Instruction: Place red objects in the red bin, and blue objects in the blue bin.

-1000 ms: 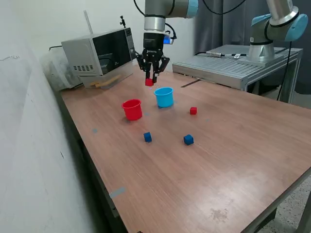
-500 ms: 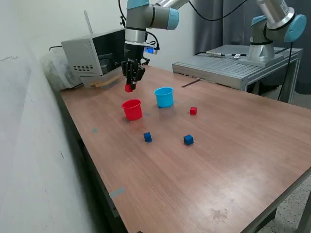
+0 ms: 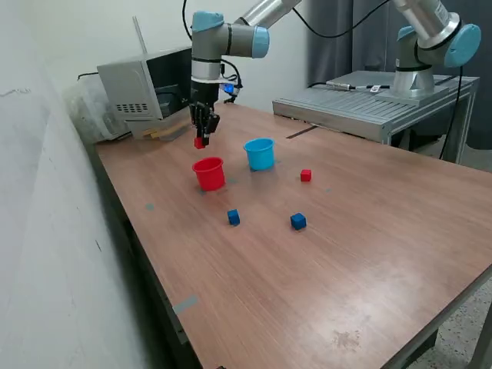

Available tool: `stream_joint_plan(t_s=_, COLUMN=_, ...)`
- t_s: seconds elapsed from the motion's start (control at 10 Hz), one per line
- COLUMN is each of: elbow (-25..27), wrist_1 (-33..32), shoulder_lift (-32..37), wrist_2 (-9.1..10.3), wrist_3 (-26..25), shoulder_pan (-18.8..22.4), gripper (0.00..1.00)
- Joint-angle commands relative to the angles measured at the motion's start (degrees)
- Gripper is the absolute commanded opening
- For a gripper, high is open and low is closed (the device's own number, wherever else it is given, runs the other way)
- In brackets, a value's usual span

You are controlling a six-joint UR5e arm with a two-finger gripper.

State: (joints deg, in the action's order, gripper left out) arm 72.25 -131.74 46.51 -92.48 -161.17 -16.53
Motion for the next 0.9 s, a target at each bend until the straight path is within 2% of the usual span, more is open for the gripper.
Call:
stream_joint_plan(t_s=0.0, elbow=1.3, wrist_1=-0.1, shoulder_lift=0.0, wrist_2=-0.07, wrist_3=0.2, shoulder_pan=0.1, gripper=0.0)
stream_joint_plan(t_s=0.2, elbow=1.1, wrist_1=-0.1, shoulder_lift=0.0, wrist_2=-0.07, wrist_3=0.2, shoulder_pan=0.4, gripper=0.0)
stream_joint_plan(t_s=0.3, elbow=1.1, wrist_1=-0.4, shoulder_lift=0.0, wrist_2=-0.07, wrist_3=0.2, shoulder_pan=0.5, gripper=1.0)
stream_joint_plan(t_s=0.6, elbow=1.3, wrist_1=-0.4, shoulder_lift=0.0, wrist_2=-0.07, wrist_3=0.3, shoulder_pan=0.5, gripper=1.0)
stream_joint_plan(t_s=0.8, elbow=3.4, wrist_1=0.1, shoulder_lift=2.2, wrist_2=-1.21, wrist_3=0.9, shoulder_pan=0.6, gripper=1.0)
